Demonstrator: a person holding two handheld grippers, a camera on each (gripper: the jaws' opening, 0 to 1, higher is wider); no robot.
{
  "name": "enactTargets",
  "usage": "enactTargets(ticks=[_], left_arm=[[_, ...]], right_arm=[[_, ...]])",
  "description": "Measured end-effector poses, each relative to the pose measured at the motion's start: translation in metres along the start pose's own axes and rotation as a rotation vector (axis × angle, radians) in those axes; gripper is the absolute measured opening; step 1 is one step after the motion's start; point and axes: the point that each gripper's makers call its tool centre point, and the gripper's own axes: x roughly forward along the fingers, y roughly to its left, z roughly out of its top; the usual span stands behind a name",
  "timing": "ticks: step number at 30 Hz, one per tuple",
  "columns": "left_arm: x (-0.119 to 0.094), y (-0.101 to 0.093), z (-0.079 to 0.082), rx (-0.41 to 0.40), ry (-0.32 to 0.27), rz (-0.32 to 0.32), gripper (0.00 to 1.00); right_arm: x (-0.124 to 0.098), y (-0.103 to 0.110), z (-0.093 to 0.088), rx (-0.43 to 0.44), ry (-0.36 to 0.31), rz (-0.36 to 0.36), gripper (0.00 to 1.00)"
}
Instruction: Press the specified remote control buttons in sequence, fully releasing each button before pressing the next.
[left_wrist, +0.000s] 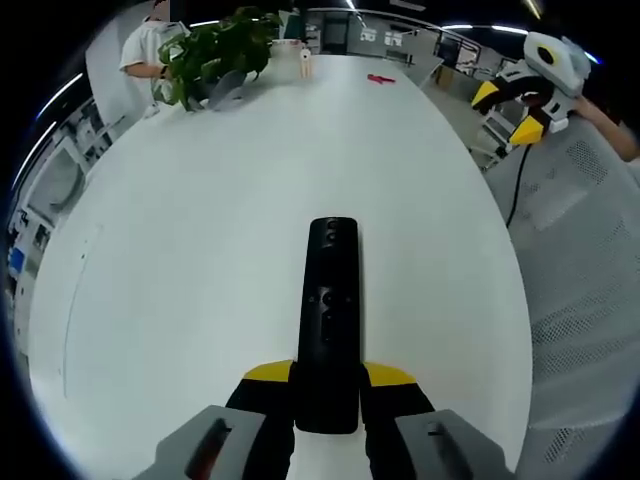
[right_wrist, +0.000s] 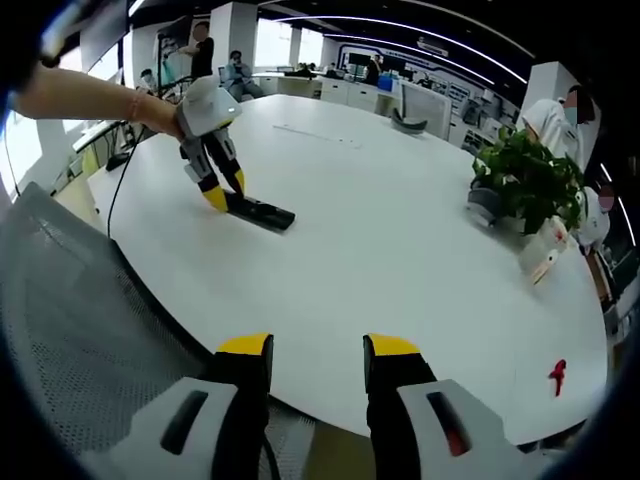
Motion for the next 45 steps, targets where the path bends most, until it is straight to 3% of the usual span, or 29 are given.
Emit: enactTargets(ticks=[45], left_arm=[[-0.004, -0.043, -0.009, -0.012, -0.008, -0.046, 0.25]], right_arm=[[0.002, 0.008, -0.002, -0.019, 0.017, 0.033, 0.35]])
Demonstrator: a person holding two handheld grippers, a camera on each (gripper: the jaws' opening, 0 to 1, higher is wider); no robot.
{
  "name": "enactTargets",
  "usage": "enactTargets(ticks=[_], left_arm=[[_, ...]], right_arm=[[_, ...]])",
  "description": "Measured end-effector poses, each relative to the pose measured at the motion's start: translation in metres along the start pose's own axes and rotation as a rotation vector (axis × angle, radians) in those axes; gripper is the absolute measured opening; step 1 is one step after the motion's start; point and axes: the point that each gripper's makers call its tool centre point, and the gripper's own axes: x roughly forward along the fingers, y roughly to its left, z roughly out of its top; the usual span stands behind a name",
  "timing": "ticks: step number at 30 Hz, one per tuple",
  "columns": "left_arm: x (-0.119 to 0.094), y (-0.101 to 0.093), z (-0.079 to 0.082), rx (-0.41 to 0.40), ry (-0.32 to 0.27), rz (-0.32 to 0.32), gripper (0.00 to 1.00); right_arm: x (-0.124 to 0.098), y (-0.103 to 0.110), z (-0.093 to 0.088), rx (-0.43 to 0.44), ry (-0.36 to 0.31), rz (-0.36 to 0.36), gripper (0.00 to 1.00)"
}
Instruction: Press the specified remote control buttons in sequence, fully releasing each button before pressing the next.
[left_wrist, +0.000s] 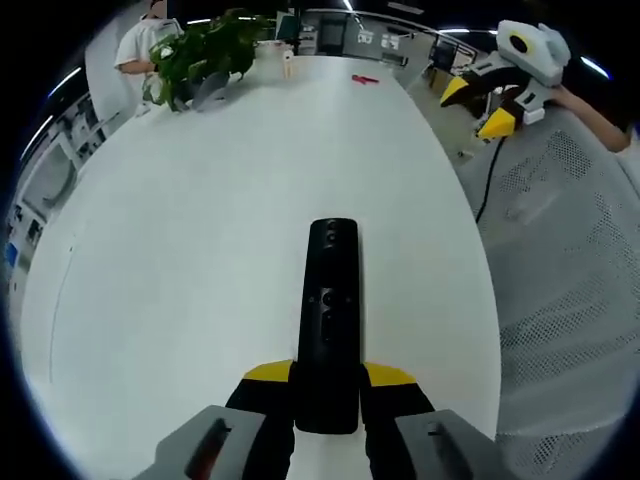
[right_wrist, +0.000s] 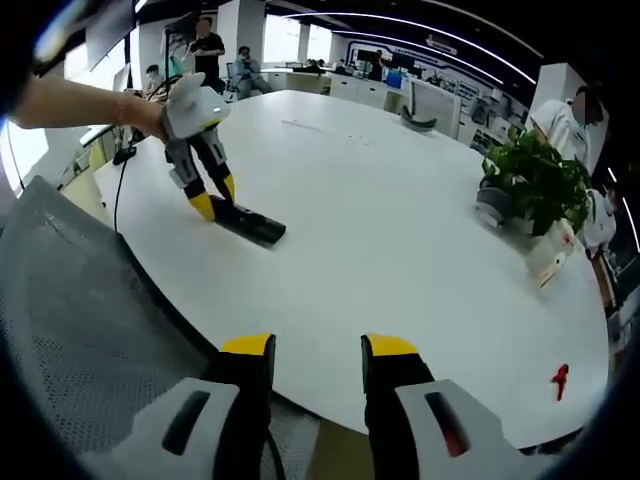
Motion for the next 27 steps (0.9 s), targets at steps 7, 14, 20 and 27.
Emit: enactTargets(ticks=[7, 14, 20, 27], left_arm=[[0.000, -0.005, 0.000, -0.010, -0.006, -0.007, 0.25], [0.000, -0.008, 0.000, -0.012, -0.002, -0.012, 0.25], [0.000, -0.009, 0.000, -0.015, -0.004, -0.012, 0.25], [0.000, -0.012, 0.000, -0.027, -0.009, -0.024, 0.25]], right_arm=[[0.000, 0.001, 0.000, -0.003, 0.002, 0.003, 0.35], [0.001, 0.001, 0.000, -0.006, 0.005, 0.009, 0.35], [0.002, 0.002, 0.000, -0.011, 0.009, 0.014, 0.35], [0.002, 0.003, -0.001, -0.011, 0.011, 0.016, 0.35]])
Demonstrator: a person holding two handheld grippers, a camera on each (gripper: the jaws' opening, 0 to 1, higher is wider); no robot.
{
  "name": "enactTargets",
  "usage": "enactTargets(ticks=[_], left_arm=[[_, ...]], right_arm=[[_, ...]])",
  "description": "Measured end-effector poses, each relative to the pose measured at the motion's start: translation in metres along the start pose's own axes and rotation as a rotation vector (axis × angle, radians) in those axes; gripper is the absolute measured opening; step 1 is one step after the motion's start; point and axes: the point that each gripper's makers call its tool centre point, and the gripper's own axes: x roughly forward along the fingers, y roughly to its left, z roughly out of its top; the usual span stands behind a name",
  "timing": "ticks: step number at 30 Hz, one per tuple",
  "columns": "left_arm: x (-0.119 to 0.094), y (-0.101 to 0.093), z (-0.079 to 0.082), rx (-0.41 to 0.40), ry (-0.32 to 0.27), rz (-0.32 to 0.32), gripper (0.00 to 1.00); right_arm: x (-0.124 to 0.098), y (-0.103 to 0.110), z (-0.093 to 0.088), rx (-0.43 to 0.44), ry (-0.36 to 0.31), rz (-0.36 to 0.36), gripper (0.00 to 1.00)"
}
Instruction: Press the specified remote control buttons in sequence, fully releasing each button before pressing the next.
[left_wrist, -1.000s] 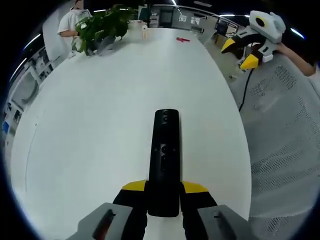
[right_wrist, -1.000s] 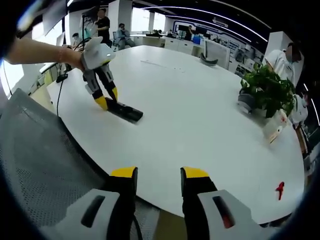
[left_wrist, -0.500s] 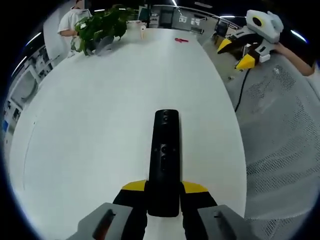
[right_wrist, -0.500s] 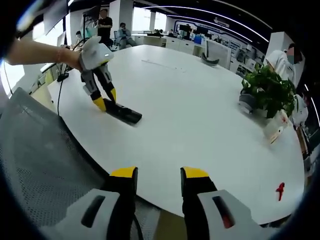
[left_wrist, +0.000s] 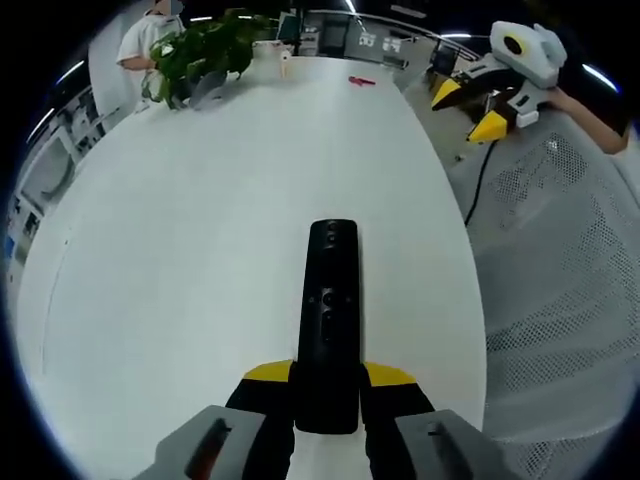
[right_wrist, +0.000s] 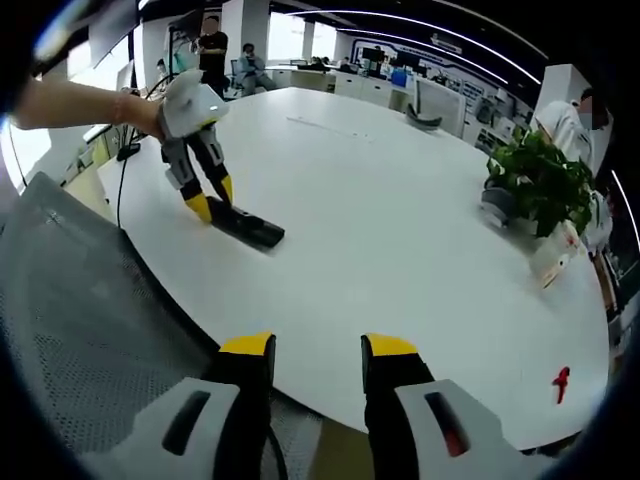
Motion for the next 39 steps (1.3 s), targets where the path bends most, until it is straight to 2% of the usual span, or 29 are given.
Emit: enactTargets(ticks=[39], left_arm=[[-0.001, -0.021, -0.006, 0.013, 0.011, -0.053, 0.25]], right_arm=[[0.000, 0.001, -0.001, 0.000, 0.001, 0.007, 0.34]])
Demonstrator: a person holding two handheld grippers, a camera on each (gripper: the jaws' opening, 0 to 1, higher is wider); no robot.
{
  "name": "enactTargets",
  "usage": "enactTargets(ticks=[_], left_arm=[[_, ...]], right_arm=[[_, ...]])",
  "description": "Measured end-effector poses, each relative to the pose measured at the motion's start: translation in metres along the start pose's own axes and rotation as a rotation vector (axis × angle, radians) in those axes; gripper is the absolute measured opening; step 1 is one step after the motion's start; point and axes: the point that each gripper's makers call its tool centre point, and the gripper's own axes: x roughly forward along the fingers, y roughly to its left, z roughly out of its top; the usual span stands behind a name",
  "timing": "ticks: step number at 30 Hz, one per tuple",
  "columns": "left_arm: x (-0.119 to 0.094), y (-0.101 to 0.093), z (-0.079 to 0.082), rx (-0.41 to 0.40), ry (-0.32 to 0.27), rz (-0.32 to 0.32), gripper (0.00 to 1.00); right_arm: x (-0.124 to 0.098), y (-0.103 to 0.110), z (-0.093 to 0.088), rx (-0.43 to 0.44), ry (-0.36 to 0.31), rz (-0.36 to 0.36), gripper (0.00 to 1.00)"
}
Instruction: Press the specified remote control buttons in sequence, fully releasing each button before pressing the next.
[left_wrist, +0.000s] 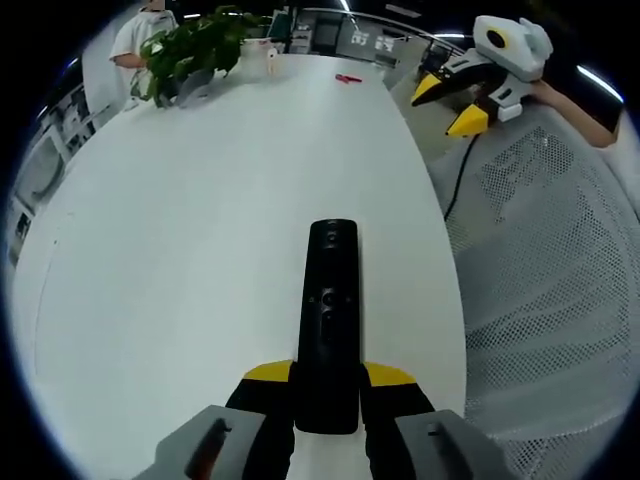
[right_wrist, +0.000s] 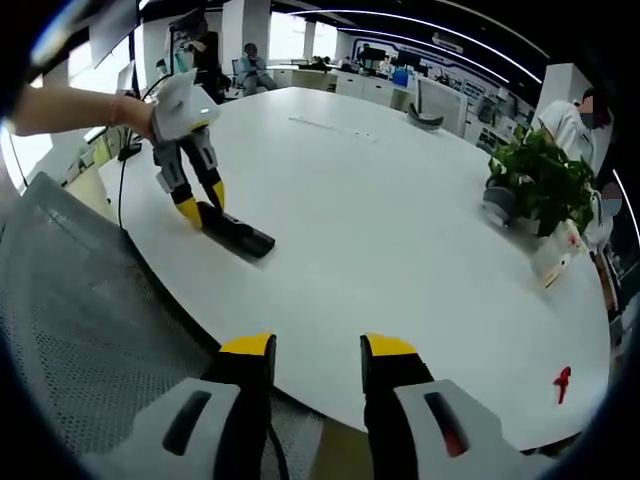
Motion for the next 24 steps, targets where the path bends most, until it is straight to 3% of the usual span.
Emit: enactTargets(ticks=[24], left_arm=[[0.002, -0.013, 0.000, -0.009, -0.022, -0.014, 0.25]], right_arm=[[0.000, 0.001, 0.000, -0.010, 0.004, 0.002, 0.33]])
